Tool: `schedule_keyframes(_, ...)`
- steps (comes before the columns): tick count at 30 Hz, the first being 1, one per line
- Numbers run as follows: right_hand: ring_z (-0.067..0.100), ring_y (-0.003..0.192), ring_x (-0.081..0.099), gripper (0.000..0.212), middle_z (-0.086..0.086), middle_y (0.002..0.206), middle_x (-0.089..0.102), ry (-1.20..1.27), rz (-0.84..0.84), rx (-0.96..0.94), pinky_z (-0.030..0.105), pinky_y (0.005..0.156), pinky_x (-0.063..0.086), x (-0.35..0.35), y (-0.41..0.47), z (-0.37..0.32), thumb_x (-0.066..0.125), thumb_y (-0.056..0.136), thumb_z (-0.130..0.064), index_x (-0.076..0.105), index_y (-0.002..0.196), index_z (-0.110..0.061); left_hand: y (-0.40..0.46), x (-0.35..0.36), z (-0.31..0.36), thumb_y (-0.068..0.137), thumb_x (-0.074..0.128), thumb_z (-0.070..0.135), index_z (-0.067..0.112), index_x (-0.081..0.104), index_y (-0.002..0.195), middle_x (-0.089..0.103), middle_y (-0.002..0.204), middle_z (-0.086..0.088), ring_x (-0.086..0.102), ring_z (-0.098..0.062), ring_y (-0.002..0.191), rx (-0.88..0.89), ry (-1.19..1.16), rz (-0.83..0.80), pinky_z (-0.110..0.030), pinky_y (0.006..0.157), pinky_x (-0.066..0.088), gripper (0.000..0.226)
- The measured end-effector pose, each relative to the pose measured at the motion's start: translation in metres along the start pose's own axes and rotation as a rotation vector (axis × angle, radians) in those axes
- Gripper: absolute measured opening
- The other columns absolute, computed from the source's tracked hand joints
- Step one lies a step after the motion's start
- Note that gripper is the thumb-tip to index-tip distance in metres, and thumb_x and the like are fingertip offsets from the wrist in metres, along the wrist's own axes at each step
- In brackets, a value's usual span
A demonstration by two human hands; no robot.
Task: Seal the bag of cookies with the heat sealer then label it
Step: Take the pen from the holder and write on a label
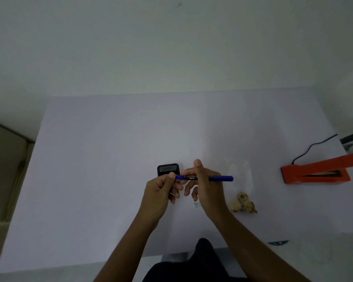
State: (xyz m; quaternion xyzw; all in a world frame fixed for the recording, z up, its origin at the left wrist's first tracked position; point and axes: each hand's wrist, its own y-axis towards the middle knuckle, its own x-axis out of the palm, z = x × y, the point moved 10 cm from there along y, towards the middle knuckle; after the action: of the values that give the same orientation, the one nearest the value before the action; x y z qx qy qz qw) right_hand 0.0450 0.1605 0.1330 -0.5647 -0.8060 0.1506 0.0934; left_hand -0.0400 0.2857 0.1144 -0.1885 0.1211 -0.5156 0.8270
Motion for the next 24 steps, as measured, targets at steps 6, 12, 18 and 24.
schedule_keyframes(6, 0.007, 0.044, 0.037, 0.041, -0.003, 0.049, 0.043, 0.077, 0.054, -0.164, 0.018, 0.043, 0.032, -0.002, 0.001, -0.025, 0.045, 0.101, -0.035, 0.053, 0.072, -0.008, -0.002, 0.008, 0.024, 0.103, 0.039, 0.029, 0.006, 0.067, 0.088, 0.065, 0.066, -0.002, 0.053, -0.011, 0.053, 0.074, 0.108, -0.035, -0.020, 0.050, 0.043, 0.040)
schedule_keyframes(12, 0.008, 0.045, 0.034, 0.037, -0.003, 0.051, 0.041, 0.111, 0.029, -0.250, 0.016, 0.044, 0.031, 0.010, 0.004, -0.042, 0.044, 0.096, -0.020, 0.045, 0.069, 0.005, 0.001, 0.012, 0.038, 0.104, 0.034, 0.032, 0.012, 0.062, 0.082, 0.061, 0.065, -0.006, 0.050, -0.013, 0.052, 0.063, 0.051, -0.086, -0.026, 0.049, 0.041, 0.041)
schedule_keyframes(18, 0.003, 0.043, 0.042, 0.030, -0.010, 0.049, 0.047, 0.216, 0.055, -0.243, 0.013, 0.044, 0.037, 0.012, 0.006, -0.045, 0.043, 0.094, -0.018, 0.051, 0.071, -0.002, 0.002, 0.015, 0.055, 0.104, 0.037, 0.033, 0.013, 0.057, 0.075, 0.051, 0.058, 0.000, 0.040, -0.011, 0.051, 0.067, 0.026, -0.151, -0.027, 0.052, 0.036, 0.041)
schedule_keyframes(24, 0.009, 0.041, 0.041, 0.032, -0.005, 0.047, 0.049, 0.187, 0.025, -0.257, 0.017, 0.041, 0.036, 0.019, 0.009, -0.044, 0.043, 0.097, -0.020, 0.060, 0.074, -0.006, 0.014, 0.012, 0.075, 0.104, 0.037, 0.035, 0.015, 0.052, 0.072, 0.045, 0.056, 0.001, 0.038, -0.009, 0.049, 0.119, 0.054, -0.132, -0.025, 0.054, 0.042, 0.041)
